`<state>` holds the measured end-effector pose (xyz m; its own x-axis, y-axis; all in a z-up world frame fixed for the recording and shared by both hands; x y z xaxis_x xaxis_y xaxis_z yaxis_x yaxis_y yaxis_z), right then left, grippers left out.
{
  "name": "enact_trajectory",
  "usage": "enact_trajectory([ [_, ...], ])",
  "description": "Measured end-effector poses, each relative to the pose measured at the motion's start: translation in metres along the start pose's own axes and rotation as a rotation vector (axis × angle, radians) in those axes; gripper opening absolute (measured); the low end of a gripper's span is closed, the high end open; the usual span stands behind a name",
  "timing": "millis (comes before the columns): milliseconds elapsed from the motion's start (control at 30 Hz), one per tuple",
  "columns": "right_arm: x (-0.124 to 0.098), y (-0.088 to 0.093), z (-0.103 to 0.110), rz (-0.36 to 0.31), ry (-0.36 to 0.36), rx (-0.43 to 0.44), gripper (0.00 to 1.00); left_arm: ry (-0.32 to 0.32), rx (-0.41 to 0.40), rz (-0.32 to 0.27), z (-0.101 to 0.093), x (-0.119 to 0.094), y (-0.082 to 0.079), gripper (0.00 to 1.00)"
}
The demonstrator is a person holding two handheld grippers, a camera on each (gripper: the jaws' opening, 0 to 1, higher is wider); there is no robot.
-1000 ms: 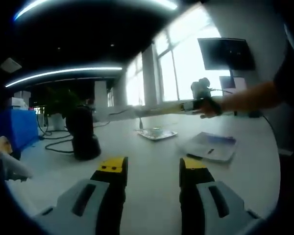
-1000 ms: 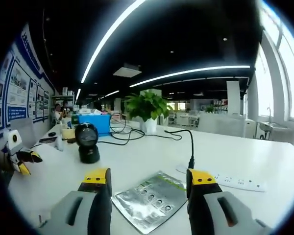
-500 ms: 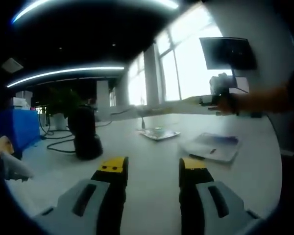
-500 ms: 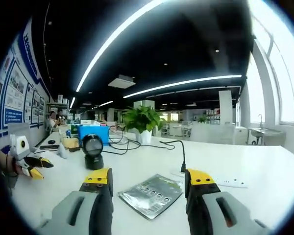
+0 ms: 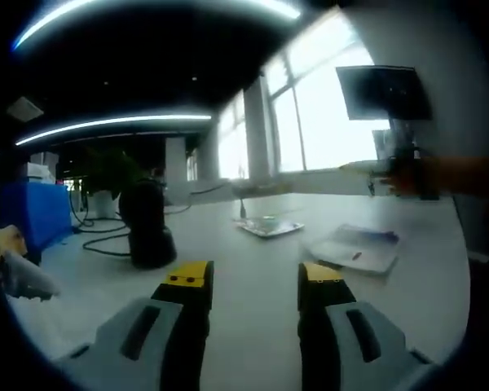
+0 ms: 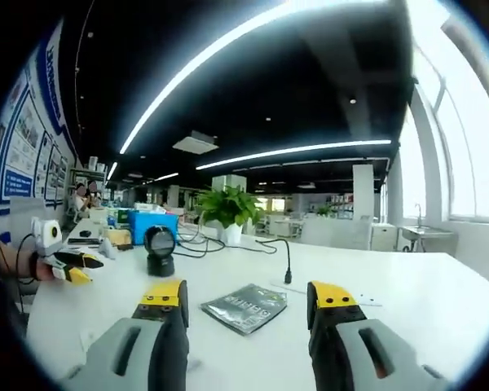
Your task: Clip sheet goods on table flip sheet goods clip sheet goods scan sheet goods put sheet goods back to table
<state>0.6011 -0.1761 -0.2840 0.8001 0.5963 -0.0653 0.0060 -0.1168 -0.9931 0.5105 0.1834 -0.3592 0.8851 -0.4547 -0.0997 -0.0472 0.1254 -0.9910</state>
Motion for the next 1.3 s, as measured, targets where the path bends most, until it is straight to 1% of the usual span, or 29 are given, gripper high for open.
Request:
enact_trajectory([
  [100,-0.016,-0.004,0.006,-0.021,0.006,0.015,0.54,0.003,0.006,0.0,-0.001,0.0,0.0,0.34],
  [233,-0.03,-0.003,0.007,-0.033,0.022,0.027,0.53,0.0,0.002,0.0,-0.001,0.0,0.0,0.34],
  [333,-0.041,0.002,0.004,-0.042,0.039,0.054,0.53,0.0,-0.004,-0.001,-0.001,-0.001,0.0,0.34],
  [433,-0.05,0.006,0.001,-0.04,0.056,0.055,0.53,0.003,-0.006,-0.003,-0.001,-0.001,-0.001,0.34],
  [633,-0.069,0.011,-0.011,-0.059,0.096,0.082,0.52,0.0,-0.019,-0.012,0.0,-0.002,-0.002,0.34],
  [700,-0.077,0.016,-0.013,-0.062,0.108,0.092,0.52,-0.001,-0.022,-0.013,0.0,-0.002,-0.002,0.34],
  [833,-0.089,0.027,-0.017,-0.057,0.149,0.069,0.52,-0.001,-0.021,-0.017,0.0,-0.003,-0.002,0.34],
  [867,-0.093,0.029,-0.019,-0.065,0.161,0.066,0.52,-0.001,-0.023,-0.019,0.0,-0.003,-0.002,0.34],
  [900,-0.097,0.03,-0.02,-0.089,0.179,0.072,0.52,-0.002,-0.025,-0.021,0.0,-0.003,-0.002,0.34],
  [933,-0.101,0.033,-0.02,-0.101,0.181,0.079,0.52,-0.002,-0.026,-0.021,0.001,-0.003,-0.003,0.34],
  [1067,-0.113,0.049,-0.023,-0.123,0.216,0.087,0.52,0.003,-0.026,-0.021,0.0,-0.003,-0.002,0.34],
  [1100,-0.115,0.056,-0.023,-0.118,0.222,0.101,0.52,0.005,-0.025,-0.021,0.0,-0.003,-0.002,0.34],
  [1133,-0.115,0.058,-0.023,-0.113,0.222,0.102,0.53,0.005,-0.025,-0.021,0.0,-0.003,-0.002,0.34],
  [1200,-0.117,0.072,-0.025,-0.079,0.234,0.086,0.53,0.005,-0.028,-0.023,0.0,-0.003,-0.003,0.34],
  [1233,-0.118,0.074,-0.026,-0.044,0.241,0.061,0.53,0.003,-0.03,-0.026,0.001,-0.004,-0.003,0.34],
  [1300,-0.119,0.066,-0.025,-0.089,0.243,0.072,0.54,-0.002,-0.036,-0.032,0.002,-0.004,-0.003,0.34],
])
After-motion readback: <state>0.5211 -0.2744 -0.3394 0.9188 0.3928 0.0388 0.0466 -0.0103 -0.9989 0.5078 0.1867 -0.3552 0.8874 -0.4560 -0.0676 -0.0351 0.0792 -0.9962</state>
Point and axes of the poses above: the point that each gripper's makers call its tool centre point, and the gripper's own axes: x roughly forward along the fingers, z roughly to its left, y roughly out of its underside, the point moved 6 cm from there along -x, roughly backward along the fingers, and after that the axes turned 6 degrees about z, right-handed, at the moved point
